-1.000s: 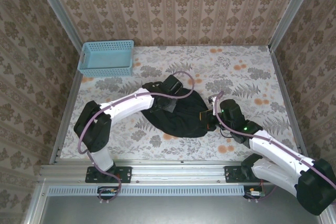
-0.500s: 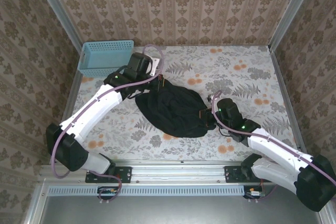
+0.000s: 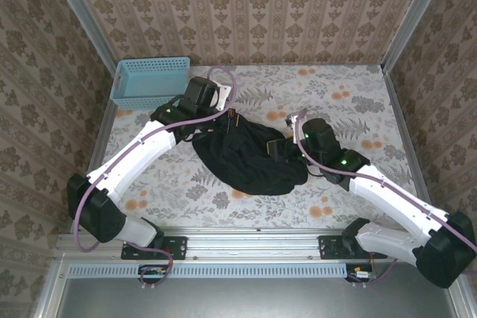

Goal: Fold the inside-out t-shirt

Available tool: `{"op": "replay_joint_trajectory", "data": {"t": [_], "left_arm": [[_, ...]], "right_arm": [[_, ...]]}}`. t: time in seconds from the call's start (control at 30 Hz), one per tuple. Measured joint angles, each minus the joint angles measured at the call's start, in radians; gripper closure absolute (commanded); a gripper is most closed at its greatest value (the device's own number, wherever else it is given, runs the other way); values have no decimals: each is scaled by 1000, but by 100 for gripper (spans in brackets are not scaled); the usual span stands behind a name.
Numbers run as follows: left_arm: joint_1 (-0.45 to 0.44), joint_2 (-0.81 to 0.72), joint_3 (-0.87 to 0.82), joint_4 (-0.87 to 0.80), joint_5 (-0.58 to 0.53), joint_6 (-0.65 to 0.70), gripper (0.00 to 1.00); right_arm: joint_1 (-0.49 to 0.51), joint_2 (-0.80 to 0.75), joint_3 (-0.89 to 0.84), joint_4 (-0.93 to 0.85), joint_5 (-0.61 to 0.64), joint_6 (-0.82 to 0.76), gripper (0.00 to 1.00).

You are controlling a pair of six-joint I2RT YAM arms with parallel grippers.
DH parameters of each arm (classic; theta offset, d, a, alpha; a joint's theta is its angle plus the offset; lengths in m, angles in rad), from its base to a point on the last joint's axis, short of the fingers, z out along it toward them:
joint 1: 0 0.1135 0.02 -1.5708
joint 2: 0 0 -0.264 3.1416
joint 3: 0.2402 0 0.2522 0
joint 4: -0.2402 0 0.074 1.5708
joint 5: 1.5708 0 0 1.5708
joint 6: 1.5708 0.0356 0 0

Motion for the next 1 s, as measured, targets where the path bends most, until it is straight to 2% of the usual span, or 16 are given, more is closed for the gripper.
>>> {"op": "replay_joint_trajectory", "data": {"t": [0.13, 0.2, 0.23, 0.37, 0.47, 0.53, 0.63, 0.73, 0.87, 1.0], "left_arm": [[0, 0, 0, 0, 4, 0, 100], [0, -2, 0, 0, 5, -1, 100], [0, -3, 0, -1, 5, -1, 100], [0, -11, 6, -10, 8, 0, 100], [11, -8, 68, -55, 6, 5, 100], [30, 8, 171, -107, 2, 18, 100], [53, 65, 418, -163, -16, 52, 100], [39, 63, 566, -144, -29, 82, 100], [1, -28, 523, -79, -11, 95, 100], [17, -31, 391, -40, 27, 90, 100]], "right_arm": [[43, 98, 43, 1, 15, -10, 35], [55, 148, 62, 1, 42, -14, 44], [56, 164, 68, 1, 62, -13, 50], [56, 202, 92, -17, 169, -30, 85], [56, 208, 173, -81, 219, -53, 100], [56, 207, 264, -131, 234, -68, 100], [51, 185, 430, -201, 239, -67, 100], [33, 84, 532, -223, 227, -63, 100], [-46, -68, 546, -224, 144, -29, 100], [-81, -87, 452, -201, 67, 19, 100]]}}
